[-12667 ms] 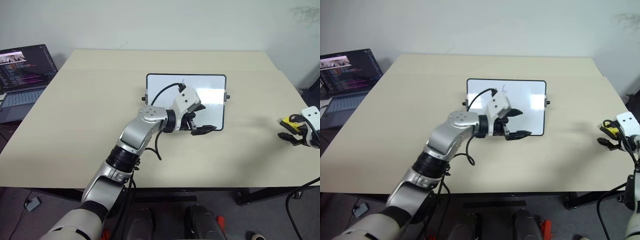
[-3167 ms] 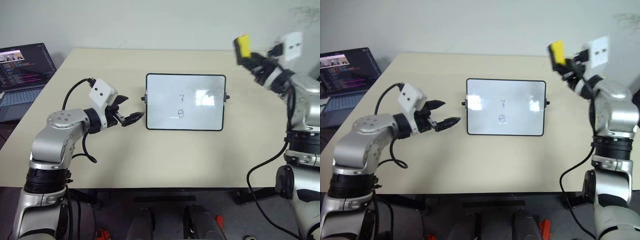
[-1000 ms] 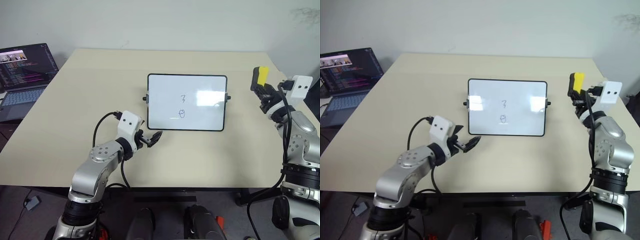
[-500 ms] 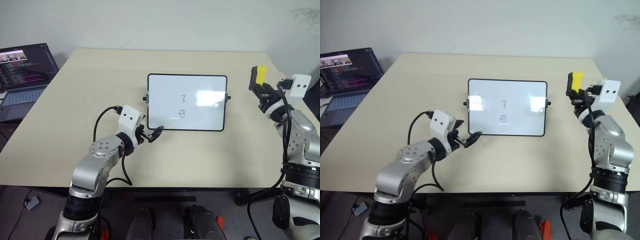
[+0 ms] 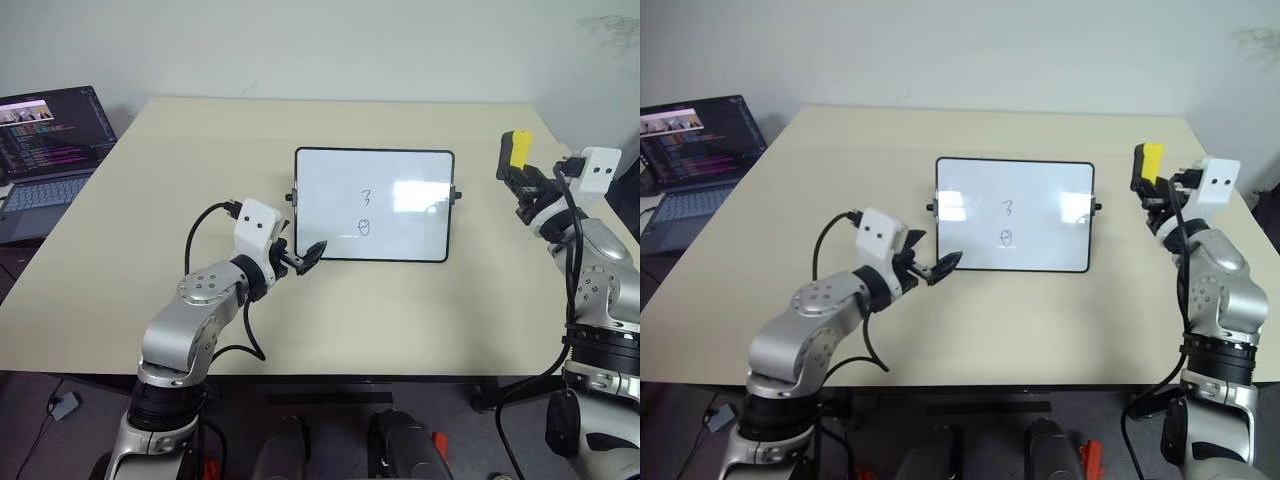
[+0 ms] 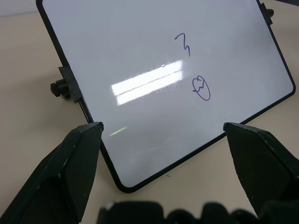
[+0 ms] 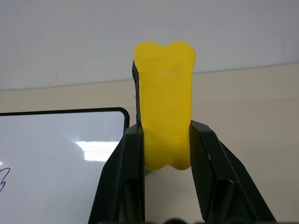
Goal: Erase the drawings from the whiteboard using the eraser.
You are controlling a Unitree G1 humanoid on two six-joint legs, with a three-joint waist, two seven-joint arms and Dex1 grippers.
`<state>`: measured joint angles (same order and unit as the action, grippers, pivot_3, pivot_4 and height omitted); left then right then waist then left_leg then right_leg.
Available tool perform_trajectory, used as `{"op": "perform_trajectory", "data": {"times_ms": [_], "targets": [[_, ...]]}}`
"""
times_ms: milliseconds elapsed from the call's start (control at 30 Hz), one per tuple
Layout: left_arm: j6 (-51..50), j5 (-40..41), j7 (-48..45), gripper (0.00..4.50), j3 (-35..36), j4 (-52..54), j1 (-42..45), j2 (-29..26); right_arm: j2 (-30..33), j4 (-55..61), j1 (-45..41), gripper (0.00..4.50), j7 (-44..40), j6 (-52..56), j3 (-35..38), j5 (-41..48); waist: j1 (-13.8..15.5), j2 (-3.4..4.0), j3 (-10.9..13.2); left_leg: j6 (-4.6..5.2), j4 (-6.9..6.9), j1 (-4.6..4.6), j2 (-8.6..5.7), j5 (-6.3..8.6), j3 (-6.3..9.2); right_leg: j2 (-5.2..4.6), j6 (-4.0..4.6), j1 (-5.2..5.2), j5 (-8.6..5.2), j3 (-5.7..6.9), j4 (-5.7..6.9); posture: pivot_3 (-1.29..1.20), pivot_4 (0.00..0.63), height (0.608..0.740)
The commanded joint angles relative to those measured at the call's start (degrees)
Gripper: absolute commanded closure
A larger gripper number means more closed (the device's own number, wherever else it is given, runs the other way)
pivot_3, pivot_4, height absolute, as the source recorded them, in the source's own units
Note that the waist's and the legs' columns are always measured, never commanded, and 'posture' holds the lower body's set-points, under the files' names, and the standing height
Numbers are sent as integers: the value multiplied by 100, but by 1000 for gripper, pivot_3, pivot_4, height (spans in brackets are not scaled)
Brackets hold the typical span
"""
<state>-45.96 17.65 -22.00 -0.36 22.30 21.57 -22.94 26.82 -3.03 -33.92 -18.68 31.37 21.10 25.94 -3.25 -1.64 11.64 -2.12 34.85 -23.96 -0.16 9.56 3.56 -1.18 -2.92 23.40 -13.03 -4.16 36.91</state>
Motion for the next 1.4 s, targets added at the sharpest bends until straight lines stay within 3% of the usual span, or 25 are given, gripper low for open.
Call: {"op": "perform_trajectory", "data": {"times_ms": [33,233,433,667,1000,1400], "targets": [[19,31,-38,0,54,134,-12,-57,152,412,-342,3524,-62,-10,-93,63,-4,0,0,0,0,0,0,0,0,0,0,1,0,0,0,0,150,740],[-10,49,-50,0,84,124,21,-83,486,938,-906,3524,-413,167,-751,-74,-1,0,1,0,-1,-6,1,0,1,0,0,8,0,1,-1,0,150,740],[50,9,-96,0,28,22,70,-140,850,979,-1430,3524,-1217,-456,-2429,-1232,-1,-1,0,-1,-4,-5,3,1,0,0,2,11,-1,3,-3,0,150,740],[63,-7,-135,0,66,-50,196,-146,720,261,-1921,3524,-1872,-1430,-3564,-2305,5,-4,2,-1,-3,-14,-2,1,1,-5,2,14,-1,5,-7,0,150,740],[53,10,-139,0,74,-57,226,-154,350,-1317,-2486,3524,-1978,-2492,-4329,-3694,4,-4,2,-2,-4,-14,0,1,4,-4,1,17,-1,8,-2,0,150,740],[-141,163,-122,0,189,77,363,-125,24,-2811,-3074,3524,-1579,-3159,-4487,-4755,2,-4,2,-3,-6,-13,0,1,7,-3,0,17,0,10,1,0,150,740]]}}
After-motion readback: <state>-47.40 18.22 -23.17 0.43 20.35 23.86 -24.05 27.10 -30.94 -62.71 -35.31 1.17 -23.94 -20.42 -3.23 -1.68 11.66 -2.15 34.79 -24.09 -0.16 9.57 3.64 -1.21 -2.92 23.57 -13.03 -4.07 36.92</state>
